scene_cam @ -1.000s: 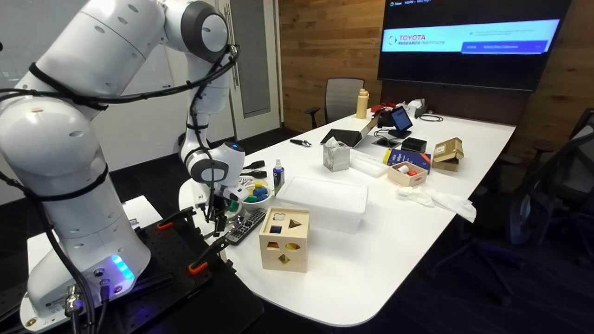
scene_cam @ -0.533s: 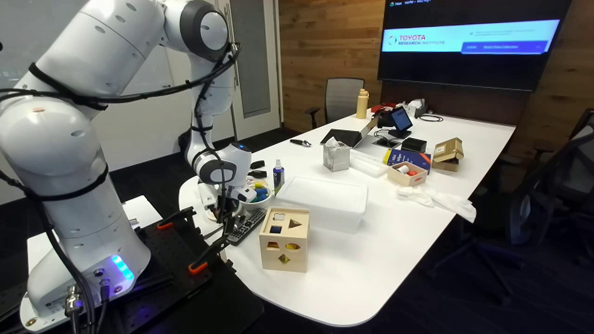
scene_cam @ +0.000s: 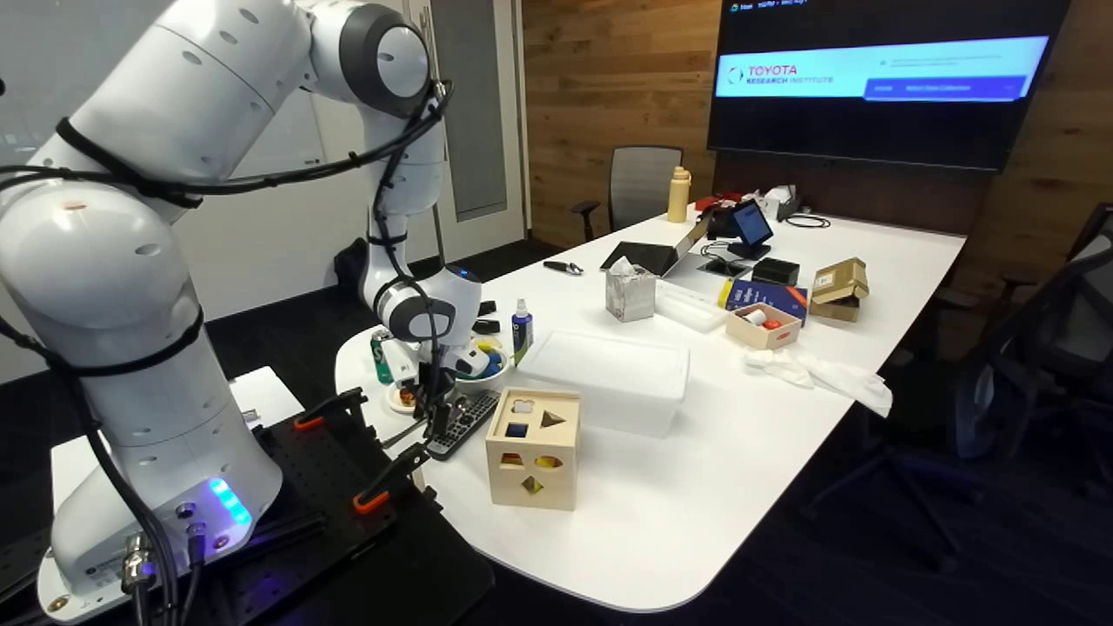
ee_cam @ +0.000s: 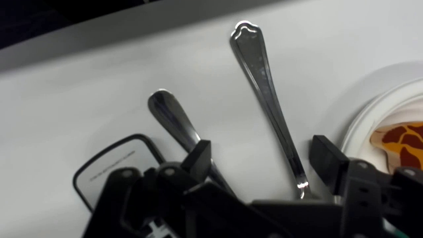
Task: Use the spoon to stir the contents in the bowl
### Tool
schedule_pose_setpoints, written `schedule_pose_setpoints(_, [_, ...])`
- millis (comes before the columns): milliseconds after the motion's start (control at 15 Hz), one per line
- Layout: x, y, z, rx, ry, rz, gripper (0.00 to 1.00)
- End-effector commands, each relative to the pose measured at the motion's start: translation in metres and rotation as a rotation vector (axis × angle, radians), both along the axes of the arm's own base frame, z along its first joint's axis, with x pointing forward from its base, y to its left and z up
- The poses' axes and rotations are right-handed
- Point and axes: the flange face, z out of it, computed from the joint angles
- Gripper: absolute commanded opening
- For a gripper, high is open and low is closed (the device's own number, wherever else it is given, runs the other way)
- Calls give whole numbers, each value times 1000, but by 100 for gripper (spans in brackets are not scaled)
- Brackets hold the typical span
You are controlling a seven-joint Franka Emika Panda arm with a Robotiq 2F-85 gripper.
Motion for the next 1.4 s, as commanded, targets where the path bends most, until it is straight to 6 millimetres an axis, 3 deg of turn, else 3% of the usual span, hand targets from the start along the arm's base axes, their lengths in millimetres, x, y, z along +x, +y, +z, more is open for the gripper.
schedule_pose_setpoints(0, [3,6,-13,-1,26,-11,51])
schedule_pose_setpoints(333, [3,13,-11,11,24,-14,12])
schedule_pose_setpoints(467, [2,12,-12,10,29,-18,1])
schedule_pose_setpoints(800, [-5,10,-3,2,24,-34,0])
schedule_pose_setpoints(1333, [-25,8,64,-20,-5,-41,0])
